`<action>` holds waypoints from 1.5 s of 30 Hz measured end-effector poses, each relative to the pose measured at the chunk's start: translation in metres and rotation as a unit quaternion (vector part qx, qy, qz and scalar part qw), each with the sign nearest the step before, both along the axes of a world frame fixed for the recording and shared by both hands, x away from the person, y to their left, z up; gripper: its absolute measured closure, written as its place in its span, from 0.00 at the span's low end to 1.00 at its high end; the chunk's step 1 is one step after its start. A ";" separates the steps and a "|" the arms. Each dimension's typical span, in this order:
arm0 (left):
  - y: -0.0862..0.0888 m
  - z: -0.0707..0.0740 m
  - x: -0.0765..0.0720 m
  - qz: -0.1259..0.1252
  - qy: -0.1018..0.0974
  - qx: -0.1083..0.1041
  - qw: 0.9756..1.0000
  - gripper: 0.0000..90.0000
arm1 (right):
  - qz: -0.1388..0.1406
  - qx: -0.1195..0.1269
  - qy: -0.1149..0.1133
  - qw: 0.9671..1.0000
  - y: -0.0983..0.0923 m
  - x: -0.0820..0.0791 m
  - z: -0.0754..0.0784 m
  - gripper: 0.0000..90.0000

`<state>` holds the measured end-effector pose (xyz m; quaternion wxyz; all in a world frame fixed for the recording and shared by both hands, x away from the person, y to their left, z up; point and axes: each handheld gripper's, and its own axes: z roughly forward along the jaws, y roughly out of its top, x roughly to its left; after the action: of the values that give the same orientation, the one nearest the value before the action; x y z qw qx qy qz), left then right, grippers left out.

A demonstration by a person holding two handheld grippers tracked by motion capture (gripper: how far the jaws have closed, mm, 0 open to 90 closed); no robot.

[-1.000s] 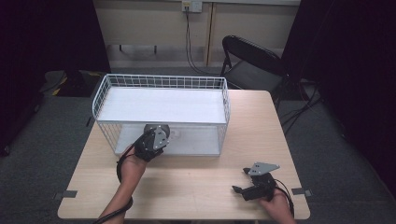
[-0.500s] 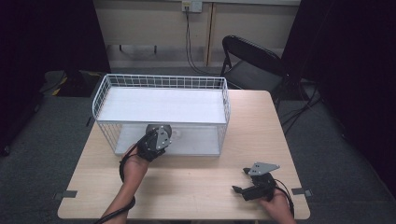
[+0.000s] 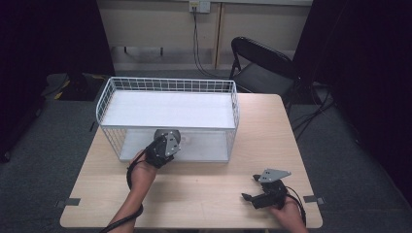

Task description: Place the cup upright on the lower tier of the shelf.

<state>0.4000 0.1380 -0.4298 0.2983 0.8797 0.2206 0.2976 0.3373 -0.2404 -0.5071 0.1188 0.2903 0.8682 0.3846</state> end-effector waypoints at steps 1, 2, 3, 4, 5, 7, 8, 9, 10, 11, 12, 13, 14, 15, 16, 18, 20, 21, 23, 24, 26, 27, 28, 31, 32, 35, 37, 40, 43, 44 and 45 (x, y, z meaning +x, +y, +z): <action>0.000 0.000 0.000 0.000 0.000 0.000 1.000 0.92 | 0.000 0.000 0.000 1.000 0.000 0.000 0.000 0.16; 0.000 0.000 0.001 -0.002 0.002 0.006 1.000 0.92 | 0.000 0.000 0.000 1.000 0.000 0.000 0.000 0.16; 0.000 0.000 0.001 -0.002 0.001 0.005 1.000 0.92 | 0.000 0.000 0.000 1.000 0.000 0.000 0.000 0.16; 0.000 0.000 0.001 -0.002 0.002 0.006 1.000 0.92 | 0.000 0.000 0.000 1.000 0.000 0.000 0.000 0.16; -0.001 0.000 0.001 -0.003 0.000 0.007 1.000 0.92 | 0.000 0.000 0.000 1.000 0.000 0.000 0.000 0.16; -0.001 -0.001 0.001 -0.004 0.000 0.006 1.000 0.92 | 0.000 0.000 0.000 1.000 0.000 0.000 0.000 0.16; -0.002 -0.002 0.001 -0.003 -0.001 0.002 1.000 0.92 | 0.000 0.000 0.000 1.000 0.000 0.000 0.000 0.16; -0.002 -0.002 0.001 -0.003 -0.002 0.002 1.000 0.92 | 0.000 0.000 0.000 1.000 0.000 0.000 0.000 0.16; -0.002 -0.002 0.001 -0.003 -0.003 0.002 1.000 0.92 | 0.000 0.000 0.000 1.000 0.000 0.000 0.000 0.16; -0.002 -0.002 0.001 -0.003 -0.003 0.001 1.000 0.92 | 0.000 0.000 0.000 1.000 0.000 0.000 0.000 0.16; -0.002 -0.002 0.001 -0.004 -0.002 0.001 1.000 0.92 | 0.000 0.000 0.000 1.000 0.000 0.000 0.000 0.16; -0.002 -0.002 0.001 -0.005 -0.004 0.004 1.000 0.92 | 0.000 0.000 0.000 1.000 0.000 0.000 0.000 0.16; -0.002 -0.002 0.001 -0.005 -0.005 0.003 1.000 0.92 | 0.000 0.000 0.001 1.000 0.000 0.000 0.000 0.16; -0.002 -0.003 0.001 -0.003 -0.005 0.002 1.000 0.92 | 0.000 0.000 0.000 1.000 0.000 0.000 0.000 0.16; -0.002 -0.002 0.001 -0.005 -0.005 0.006 1.000 0.92 | 0.000 0.000 0.000 1.000 0.000 0.000 0.000 0.16; -0.002 -0.002 0.001 -0.006 -0.005 0.005 1.000 0.92 | 0.000 0.000 0.000 1.000 0.000 0.000 0.000 0.16; -0.002 -0.002 0.001 -0.005 -0.003 0.003 1.000 0.92 | 0.000 0.000 0.000 1.000 0.000 0.000 0.000 0.16; -0.002 -0.002 0.001 -0.005 -0.003 0.003 1.000 0.92 | 0.000 0.000 0.000 1.000 0.000 0.000 0.000 0.16; -0.002 -0.002 0.001 -0.002 -0.003 0.001 1.000 0.91 | 0.000 0.000 0.000 1.000 0.000 0.000 0.000 0.16; -0.001 -0.002 0.001 -0.003 -0.003 0.002 1.000 0.91 | 0.000 0.000 0.000 1.000 0.000 0.000 0.000 0.16; -0.001 -0.002 0.001 0.000 -0.007 0.001 1.000 0.91 | 0.000 0.000 0.000 1.000 0.000 0.000 0.000 0.16; -0.001 -0.002 0.001 0.001 -0.010 0.003 1.000 0.90 | 0.000 0.000 0.000 1.000 0.000 0.000 0.000 0.16; -0.001 -0.002 0.000 0.004 -0.013 -0.002 1.000 0.90 | 0.000 0.000 0.000 1.000 0.000 0.000 0.000 0.16; 0.000 0.000 0.001 0.004 -0.019 0.003 1.000 0.86 | 0.000 0.000 0.000 1.000 0.000 0.000 0.000 0.16; 0.000 0.000 0.001 0.004 -0.019 0.005 1.000 0.84 | 0.000 0.000 0.000 1.000 0.000 0.000 0.000 0.16; 0.001 0.001 0.001 0.011 -0.025 0.006 1.000 0.77 | 0.000 0.000 0.000 1.000 0.000 0.000 0.000 0.16; 0.002 0.001 0.001 0.016 -0.029 0.005 0.999 0.73 | 0.000 0.000 0.000 1.000 0.000 0.000 0.000 0.16; 0.004 0.002 0.001 0.029 -0.041 0.005 0.999 0.62 | 0.000 0.000 0.000 1.000 0.000 0.000 0.000 0.16; 0.007 0.005 0.002 0.040 -0.050 -0.007 0.998 0.54 | 0.000 0.000 0.000 1.000 0.000 0.000 0.000 0.16; 0.007 0.006 0.002 0.039 -0.052 -0.003 0.998 0.52 | 0.000 0.000 0.000 1.000 0.000 0.000 0.000 0.16; 0.007 0.007 0.001 0.041 -0.057 -0.006 0.998 0.50 | 0.000 0.000 0.000 1.000 0.000 0.000 0.000 0.16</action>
<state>0.4014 0.1447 -0.4227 0.3028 0.8497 0.2411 0.3579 0.3372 -0.2404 -0.5070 0.1187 0.2906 0.8682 0.3843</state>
